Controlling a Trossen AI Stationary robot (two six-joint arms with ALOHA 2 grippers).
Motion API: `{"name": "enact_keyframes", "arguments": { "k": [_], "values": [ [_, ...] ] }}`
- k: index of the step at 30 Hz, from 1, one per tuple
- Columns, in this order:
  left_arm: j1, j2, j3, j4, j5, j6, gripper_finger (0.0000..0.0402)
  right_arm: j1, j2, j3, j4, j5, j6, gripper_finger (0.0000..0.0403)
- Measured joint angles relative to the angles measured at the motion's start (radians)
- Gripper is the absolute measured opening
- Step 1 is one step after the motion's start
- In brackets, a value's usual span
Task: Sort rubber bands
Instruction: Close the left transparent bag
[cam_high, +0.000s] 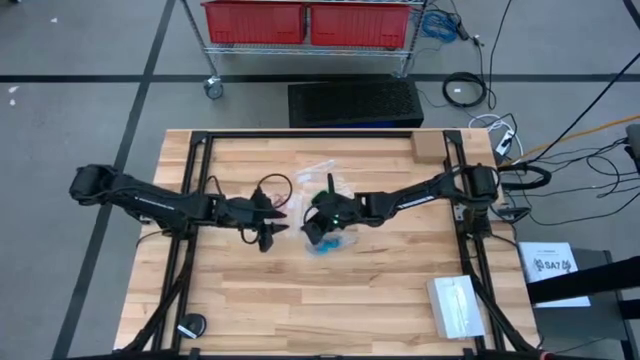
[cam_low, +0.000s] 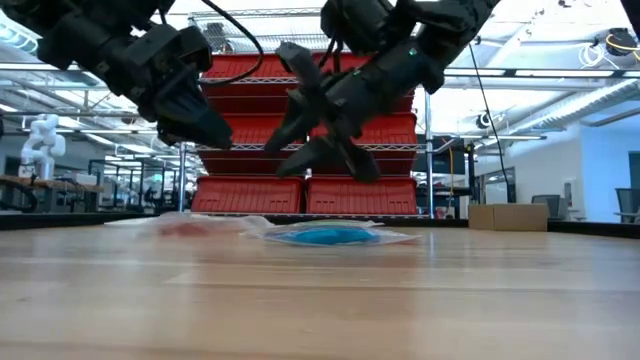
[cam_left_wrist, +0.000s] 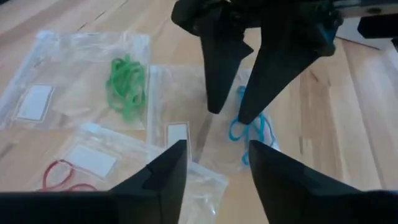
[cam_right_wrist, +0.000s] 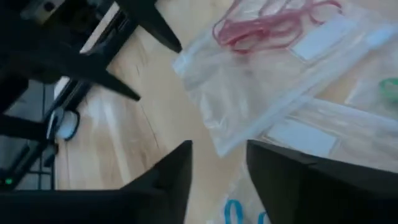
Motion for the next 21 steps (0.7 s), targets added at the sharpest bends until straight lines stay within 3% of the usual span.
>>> {"name": "enact_keyframes", "arguments": {
  "k": [6, 12, 21],
  "values": [
    [0.015, -0.052, 0.000, -0.022, -0.043, 0.029, 0.0189, -0.048, 0.039, 0.003, 0.034, 0.030, 0.036, 0.0201],
    [0.071, -0.133, -0.068, 0.036, -0.063, 0.076, 0.0189, -0.075, 0.141, 0.041, 0.059, 0.019, 0.076, 0.0198],
    [0.127, -0.209, -0.235, 0.278, 0.020, -0.002, 0.0189, -0.087, 0.271, 0.181, 0.021, 0.024, 0.065, 0.0185]
  ]
}}
